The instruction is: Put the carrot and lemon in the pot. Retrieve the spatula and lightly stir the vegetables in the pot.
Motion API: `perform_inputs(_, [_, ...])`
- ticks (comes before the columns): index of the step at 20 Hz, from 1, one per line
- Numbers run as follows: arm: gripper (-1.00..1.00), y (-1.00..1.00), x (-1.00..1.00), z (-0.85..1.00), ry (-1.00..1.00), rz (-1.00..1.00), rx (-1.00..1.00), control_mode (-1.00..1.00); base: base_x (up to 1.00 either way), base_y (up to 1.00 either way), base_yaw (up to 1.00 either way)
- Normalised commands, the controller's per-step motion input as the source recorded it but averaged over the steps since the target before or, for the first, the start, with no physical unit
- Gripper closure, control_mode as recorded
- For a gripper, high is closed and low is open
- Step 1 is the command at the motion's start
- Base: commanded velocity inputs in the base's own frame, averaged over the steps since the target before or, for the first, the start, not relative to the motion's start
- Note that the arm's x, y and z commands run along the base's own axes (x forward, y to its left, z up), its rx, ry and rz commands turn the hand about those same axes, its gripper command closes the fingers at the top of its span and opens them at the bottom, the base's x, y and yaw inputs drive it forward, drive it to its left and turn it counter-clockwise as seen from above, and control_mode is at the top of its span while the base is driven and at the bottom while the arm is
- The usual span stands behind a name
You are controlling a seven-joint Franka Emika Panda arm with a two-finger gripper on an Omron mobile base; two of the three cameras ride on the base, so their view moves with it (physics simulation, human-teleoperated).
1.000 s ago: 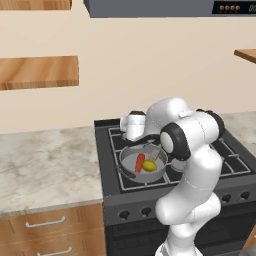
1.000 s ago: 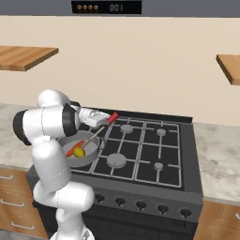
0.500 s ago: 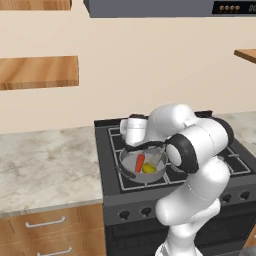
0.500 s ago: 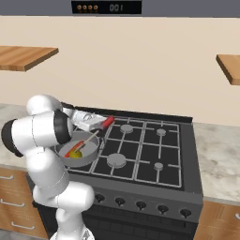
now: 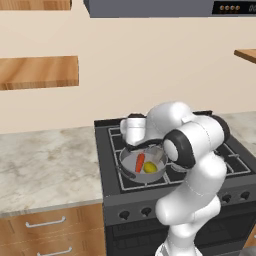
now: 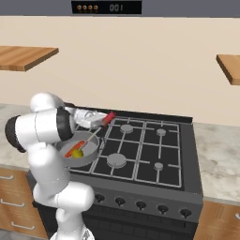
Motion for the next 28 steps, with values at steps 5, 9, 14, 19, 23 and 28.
perform_inputs(5, [1.0, 0.03, 0.75, -0.03, -0.01, -0.23, -0.12, -1.0, 0.0, 0.0, 0.0])
perform_inputs(9, [1.0, 0.03, -0.1, -0.5, -0.01, -0.15, -0.09, -1.0, 0.0, 0.0, 0.0])
perform_inputs(14, [1.0, 0.03, -0.12, -0.29, -0.06, -0.08, -0.09, -1.0, 0.0, 0.0, 0.0])
perform_inputs(19, [1.0, 0.17, -0.33, -0.06, -0.11, -0.05, -0.06, -1.0, 0.0, 0.0, 0.0])
perform_inputs(23, [1.0, 0.36, -0.61, -0.11, -0.2, 0.0, -0.06, -1.0, 0.0, 0.0, 0.0])
perform_inputs(28, [1.0, 0.44, -0.32, -0.01, -0.26, 0.0, -0.02, -1.0, 0.0, 0.0, 0.0])
